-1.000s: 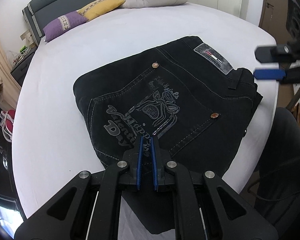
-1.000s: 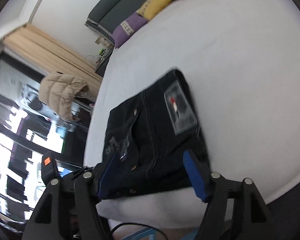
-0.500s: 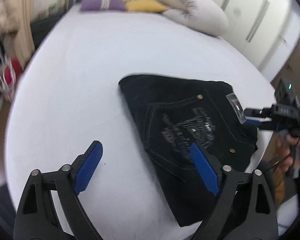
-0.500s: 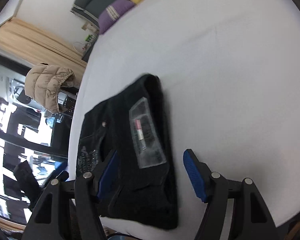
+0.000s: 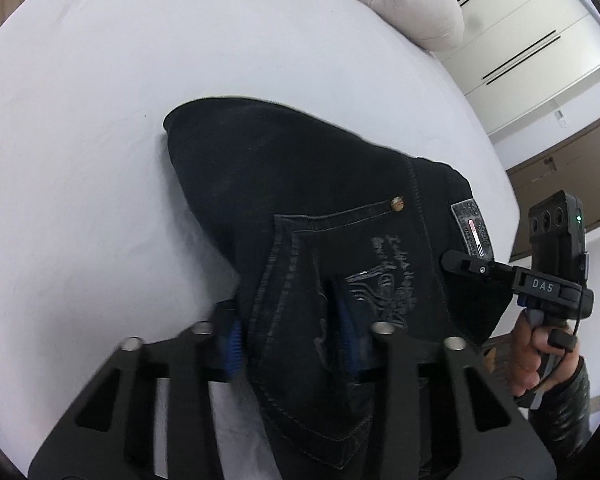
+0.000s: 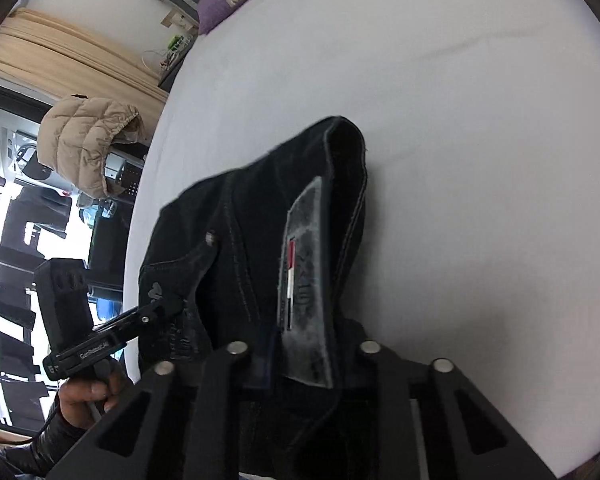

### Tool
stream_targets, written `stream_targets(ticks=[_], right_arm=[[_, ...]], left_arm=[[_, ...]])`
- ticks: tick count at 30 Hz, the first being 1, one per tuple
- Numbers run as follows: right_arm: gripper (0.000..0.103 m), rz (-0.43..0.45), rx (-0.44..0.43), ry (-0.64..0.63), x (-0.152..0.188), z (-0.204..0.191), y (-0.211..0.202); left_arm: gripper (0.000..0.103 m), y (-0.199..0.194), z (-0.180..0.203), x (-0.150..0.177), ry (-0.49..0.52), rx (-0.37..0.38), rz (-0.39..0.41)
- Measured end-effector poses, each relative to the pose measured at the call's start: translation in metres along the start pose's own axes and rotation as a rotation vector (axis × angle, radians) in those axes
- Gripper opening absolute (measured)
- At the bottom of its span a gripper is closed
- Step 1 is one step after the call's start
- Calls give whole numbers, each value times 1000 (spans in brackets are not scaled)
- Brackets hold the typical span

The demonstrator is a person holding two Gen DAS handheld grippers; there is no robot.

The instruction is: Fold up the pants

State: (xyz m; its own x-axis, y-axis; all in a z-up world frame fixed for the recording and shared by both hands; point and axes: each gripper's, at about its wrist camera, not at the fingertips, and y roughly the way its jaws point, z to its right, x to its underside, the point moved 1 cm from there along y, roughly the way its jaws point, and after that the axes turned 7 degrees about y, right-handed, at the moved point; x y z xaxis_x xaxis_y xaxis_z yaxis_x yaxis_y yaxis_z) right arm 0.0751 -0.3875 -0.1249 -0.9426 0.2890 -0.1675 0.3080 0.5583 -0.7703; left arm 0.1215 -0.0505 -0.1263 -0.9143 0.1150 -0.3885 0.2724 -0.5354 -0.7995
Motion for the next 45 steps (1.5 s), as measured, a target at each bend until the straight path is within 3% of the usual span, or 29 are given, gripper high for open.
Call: stream_targets(ticks=[4,10,14,19,21,22,23,25,29,33,36,40,42,45], right_arm=[[18,49,-43,-46,-10,-29,-17],[18,97,-135,-99,-62,-82,-11],[18,85,-173,-80,-112,-101,31],[19,20,-209,-19,-134,-98,95],[28,2,-204,17,-136,-83,114],[41,0,-213,39,-136,-76,118],[43,5,-218,76,-134,-63,122],[43,13,-307,118,-130,-46,122],[48,47,-348,120,-119,-34,112],[63,125,-296,155,-106,-32,86],[64,205,-218,112,-86,-40,56],[71,375,-121,-4,-51,-74,-2],[79,468,-89,-75,-30,-97,-33],[94,620,-17,-191,3,-135,-76]], left_arm=[[20,-26,-3,-16,18,33,47],[20,-70,-32,-76,89,-46,155],[20,-74,-68,-120,127,-118,179],[22,-59,-139,-138,98,-169,145],[26,-45,-160,-135,71,-164,121],[33,-40,-169,-131,58,-166,121],[43,-36,-177,-127,46,-173,124],[51,-34,-188,-122,22,-165,153],[54,-36,-189,-114,32,-181,186],[54,-54,-169,-104,43,-262,233],[66,-87,-130,-85,137,-420,306],[103,-138,-41,-54,266,-651,494],[103,-166,0,-34,303,-750,614],[103,-204,42,-5,261,-857,694]])
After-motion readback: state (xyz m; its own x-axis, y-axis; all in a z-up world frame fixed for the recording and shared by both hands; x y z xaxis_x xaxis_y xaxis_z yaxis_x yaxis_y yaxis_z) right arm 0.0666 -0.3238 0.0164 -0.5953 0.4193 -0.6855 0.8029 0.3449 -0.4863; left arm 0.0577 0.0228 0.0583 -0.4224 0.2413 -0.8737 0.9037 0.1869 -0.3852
